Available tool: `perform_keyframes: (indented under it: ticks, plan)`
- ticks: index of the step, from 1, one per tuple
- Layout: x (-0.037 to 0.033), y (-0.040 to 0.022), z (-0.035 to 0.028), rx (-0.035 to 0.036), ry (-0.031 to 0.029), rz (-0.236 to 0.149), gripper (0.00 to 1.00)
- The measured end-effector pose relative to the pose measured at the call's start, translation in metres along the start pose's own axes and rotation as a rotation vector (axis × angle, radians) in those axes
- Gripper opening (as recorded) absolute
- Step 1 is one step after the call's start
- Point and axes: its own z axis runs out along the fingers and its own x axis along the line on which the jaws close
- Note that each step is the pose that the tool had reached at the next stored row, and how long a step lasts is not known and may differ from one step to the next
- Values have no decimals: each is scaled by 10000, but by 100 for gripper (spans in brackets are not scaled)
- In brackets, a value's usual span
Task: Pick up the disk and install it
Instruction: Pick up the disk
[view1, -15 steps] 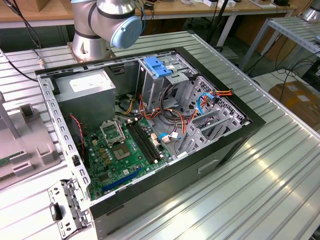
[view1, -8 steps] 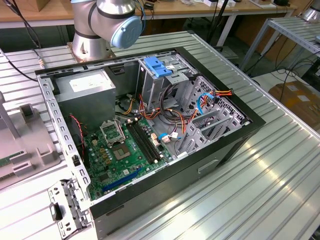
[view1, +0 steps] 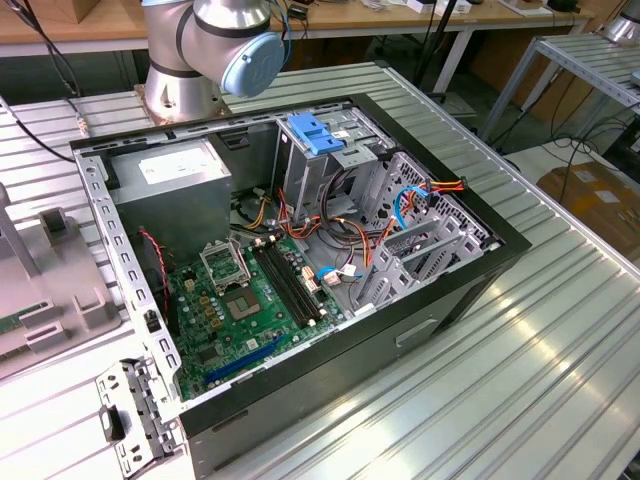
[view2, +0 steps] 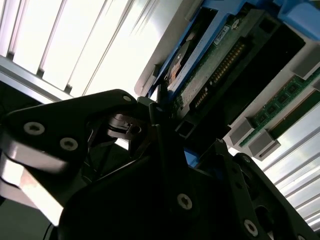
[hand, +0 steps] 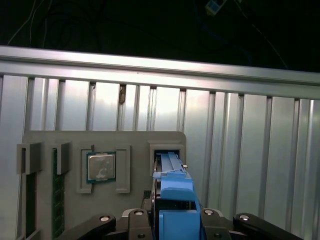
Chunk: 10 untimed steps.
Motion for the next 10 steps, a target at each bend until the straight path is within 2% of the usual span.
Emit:
perform_keyframes:
  ticks: [10]
  plan:
    - [-1,1,-26,-2,0,0,37]
